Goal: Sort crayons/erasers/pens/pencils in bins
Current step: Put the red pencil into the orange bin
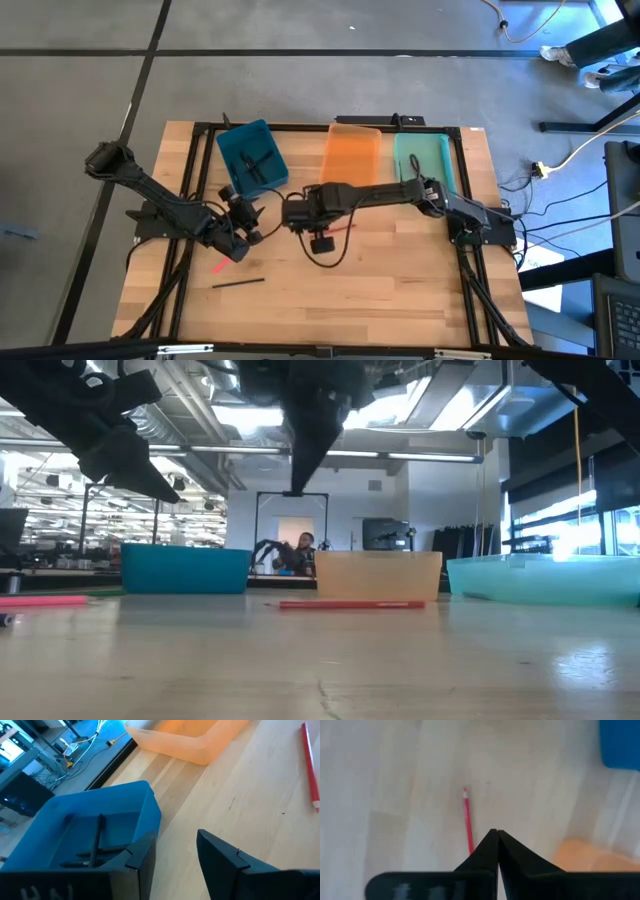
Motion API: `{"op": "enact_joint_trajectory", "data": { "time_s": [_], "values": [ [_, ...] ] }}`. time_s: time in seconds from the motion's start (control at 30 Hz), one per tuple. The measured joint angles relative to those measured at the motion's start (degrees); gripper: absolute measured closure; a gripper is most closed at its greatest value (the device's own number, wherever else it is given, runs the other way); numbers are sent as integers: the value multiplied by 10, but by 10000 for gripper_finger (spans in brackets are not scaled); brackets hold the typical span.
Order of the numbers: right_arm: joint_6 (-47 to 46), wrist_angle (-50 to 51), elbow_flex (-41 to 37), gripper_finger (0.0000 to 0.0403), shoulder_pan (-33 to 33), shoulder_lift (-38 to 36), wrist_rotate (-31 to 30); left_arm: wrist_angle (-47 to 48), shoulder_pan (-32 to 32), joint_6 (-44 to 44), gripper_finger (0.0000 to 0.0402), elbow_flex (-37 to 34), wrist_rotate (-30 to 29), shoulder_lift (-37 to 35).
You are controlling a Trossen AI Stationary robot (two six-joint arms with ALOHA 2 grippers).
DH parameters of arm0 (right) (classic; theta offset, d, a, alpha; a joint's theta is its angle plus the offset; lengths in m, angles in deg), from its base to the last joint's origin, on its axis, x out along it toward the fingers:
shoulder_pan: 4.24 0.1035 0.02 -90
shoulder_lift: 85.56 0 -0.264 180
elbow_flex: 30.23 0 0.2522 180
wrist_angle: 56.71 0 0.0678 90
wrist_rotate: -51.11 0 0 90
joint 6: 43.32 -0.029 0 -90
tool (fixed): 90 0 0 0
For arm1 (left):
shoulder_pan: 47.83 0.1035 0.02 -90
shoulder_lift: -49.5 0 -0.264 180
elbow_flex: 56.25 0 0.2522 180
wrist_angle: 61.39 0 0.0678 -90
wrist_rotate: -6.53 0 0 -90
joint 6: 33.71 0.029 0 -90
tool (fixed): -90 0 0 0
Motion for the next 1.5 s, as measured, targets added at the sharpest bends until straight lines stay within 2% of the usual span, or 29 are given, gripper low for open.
{"op": "enact_joint_trajectory", "data": {
  "time_s": [0.1,0.23,0.5,0.67,0.83,1.07,1.17,1.5],
  "values": [
    [-27,44,-13,388,-8,1,-3,0,-1,0,266,0,0,0],
    [-27,38,-77,370,-14,6,-5,0,-1,0,266,0,0,0],
    [-15,-21,-226,292,-14,6,-32,0,-2,-1,266,0,6,0],
    [5,-83,-293,273,-15,-2,-19,-1,-2,-2,266,0,0,0],
    [7,-98,-310,290,-17,-3,-19,-3,-2,-2,266,0,-1,0],
    [19,-99,-307,369,-27,-1,20,-3,-2,-2,266,0,-1,0],
    [23,-99,-307,390,-28,-1,21,-3,-2,-2,266,0,-1,0],
    [26,-97,-303,370,-35,0,26,-3,-2,-2,266,0,-1,0]
  ]
}}
